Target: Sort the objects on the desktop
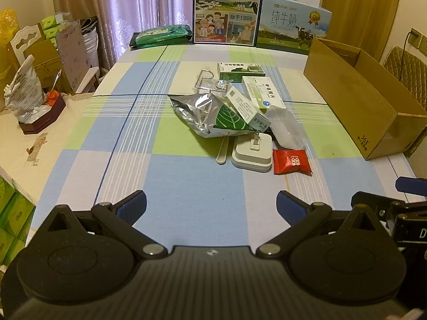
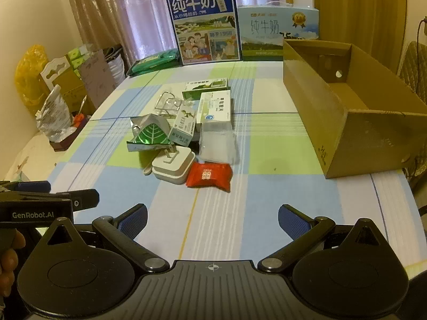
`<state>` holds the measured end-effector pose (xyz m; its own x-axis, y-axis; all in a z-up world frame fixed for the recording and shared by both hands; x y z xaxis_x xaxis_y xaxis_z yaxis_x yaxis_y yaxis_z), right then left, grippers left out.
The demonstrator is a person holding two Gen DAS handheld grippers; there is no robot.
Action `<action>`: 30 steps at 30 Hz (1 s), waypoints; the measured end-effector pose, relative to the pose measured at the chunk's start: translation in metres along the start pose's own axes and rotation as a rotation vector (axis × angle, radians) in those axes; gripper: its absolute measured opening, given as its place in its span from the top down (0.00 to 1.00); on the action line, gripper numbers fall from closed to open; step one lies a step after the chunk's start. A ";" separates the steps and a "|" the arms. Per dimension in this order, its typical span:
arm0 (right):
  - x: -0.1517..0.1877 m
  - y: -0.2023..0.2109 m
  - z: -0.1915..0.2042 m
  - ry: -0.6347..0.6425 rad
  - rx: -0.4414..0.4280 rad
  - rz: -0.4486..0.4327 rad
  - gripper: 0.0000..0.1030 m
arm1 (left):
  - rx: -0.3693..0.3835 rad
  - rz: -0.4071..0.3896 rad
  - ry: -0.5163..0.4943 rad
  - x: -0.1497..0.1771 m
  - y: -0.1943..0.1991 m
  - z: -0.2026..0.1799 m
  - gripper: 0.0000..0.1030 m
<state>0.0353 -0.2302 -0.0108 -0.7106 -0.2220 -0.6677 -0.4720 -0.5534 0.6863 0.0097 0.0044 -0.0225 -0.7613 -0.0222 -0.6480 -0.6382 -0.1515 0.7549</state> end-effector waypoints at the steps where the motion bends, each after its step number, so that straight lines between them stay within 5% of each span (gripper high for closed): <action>1: 0.000 0.000 0.000 0.000 0.000 0.001 0.02 | 0.000 0.000 -0.001 0.000 0.000 0.000 0.01; 30: -0.013 -0.018 -0.014 0.013 -0.013 -0.007 0.02 | -0.010 -0.034 -0.055 -0.025 -0.014 0.003 0.01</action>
<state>0.0602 -0.2284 -0.0185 -0.7006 -0.2285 -0.6760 -0.4700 -0.5650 0.6782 0.0372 0.0098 -0.0162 -0.7448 0.0370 -0.6663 -0.6625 -0.1611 0.7316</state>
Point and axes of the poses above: each gripper's, at about its wrist camera, not at the fingertips, and y roughly against the way its jaws point, z to its left, x to its underside, the point moved 2 cm from there along -y, roughly the way its jaws point, and after that the axes turned 10 degrees about -x, right-handed, at the moved point
